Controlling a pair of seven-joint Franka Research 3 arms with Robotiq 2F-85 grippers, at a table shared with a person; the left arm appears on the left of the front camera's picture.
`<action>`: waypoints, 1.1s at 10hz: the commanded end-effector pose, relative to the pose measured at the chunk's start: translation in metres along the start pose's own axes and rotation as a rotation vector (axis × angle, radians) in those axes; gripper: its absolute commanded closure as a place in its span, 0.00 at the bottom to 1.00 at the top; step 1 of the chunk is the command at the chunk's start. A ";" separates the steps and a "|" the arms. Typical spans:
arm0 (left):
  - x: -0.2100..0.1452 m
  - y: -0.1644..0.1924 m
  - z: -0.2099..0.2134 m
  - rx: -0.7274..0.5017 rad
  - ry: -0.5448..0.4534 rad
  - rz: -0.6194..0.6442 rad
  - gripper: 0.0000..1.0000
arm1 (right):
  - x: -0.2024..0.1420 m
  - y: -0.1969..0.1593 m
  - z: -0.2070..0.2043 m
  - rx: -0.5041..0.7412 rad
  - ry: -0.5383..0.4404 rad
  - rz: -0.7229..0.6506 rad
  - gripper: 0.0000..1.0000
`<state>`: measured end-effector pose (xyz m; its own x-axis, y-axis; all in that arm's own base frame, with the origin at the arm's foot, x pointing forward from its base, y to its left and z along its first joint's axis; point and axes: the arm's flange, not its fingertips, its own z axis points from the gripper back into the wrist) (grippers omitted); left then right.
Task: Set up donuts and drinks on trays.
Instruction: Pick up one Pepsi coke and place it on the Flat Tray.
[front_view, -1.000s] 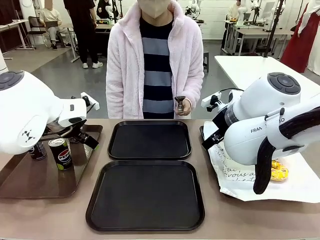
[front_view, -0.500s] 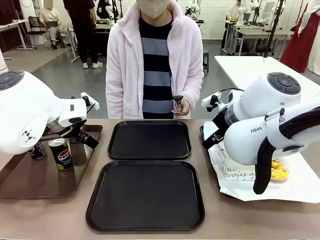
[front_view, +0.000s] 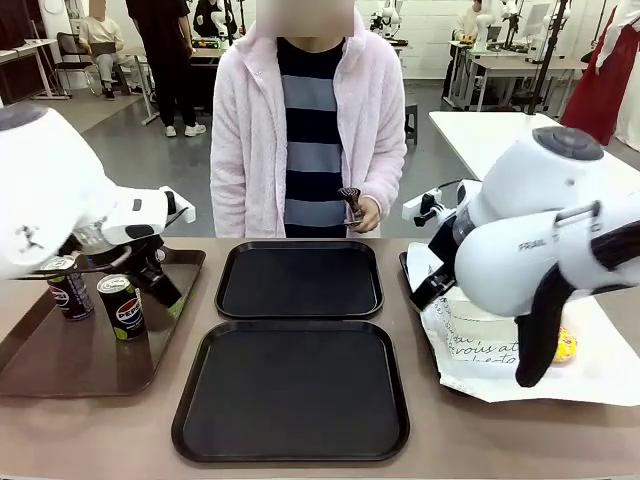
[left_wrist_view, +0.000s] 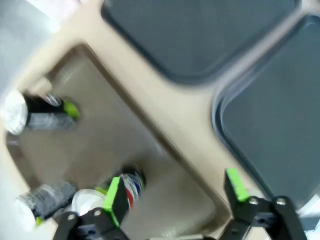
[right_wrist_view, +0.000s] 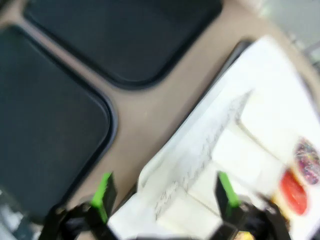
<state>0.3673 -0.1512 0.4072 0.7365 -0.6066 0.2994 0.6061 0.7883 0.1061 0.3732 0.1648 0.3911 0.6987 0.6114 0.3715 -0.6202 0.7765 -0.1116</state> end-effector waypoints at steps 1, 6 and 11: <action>-0.028 -0.017 0.055 0.007 0.133 -0.098 0.00 | -0.057 0.009 0.049 0.033 0.218 0.011 0.00; -0.107 -0.024 0.093 0.029 0.220 -0.059 0.00 | -0.143 0.037 0.098 -0.031 0.388 0.058 0.00; -0.071 0.001 0.105 -0.151 0.150 0.056 0.00 | -0.086 -0.017 0.113 0.254 0.248 -0.065 0.00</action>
<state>0.2765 -0.1134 0.4830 0.7557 -0.6499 0.0808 0.6475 0.7600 0.0559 0.2716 0.1077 0.4684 0.7746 0.6320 0.0225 -0.6309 0.7747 -0.0425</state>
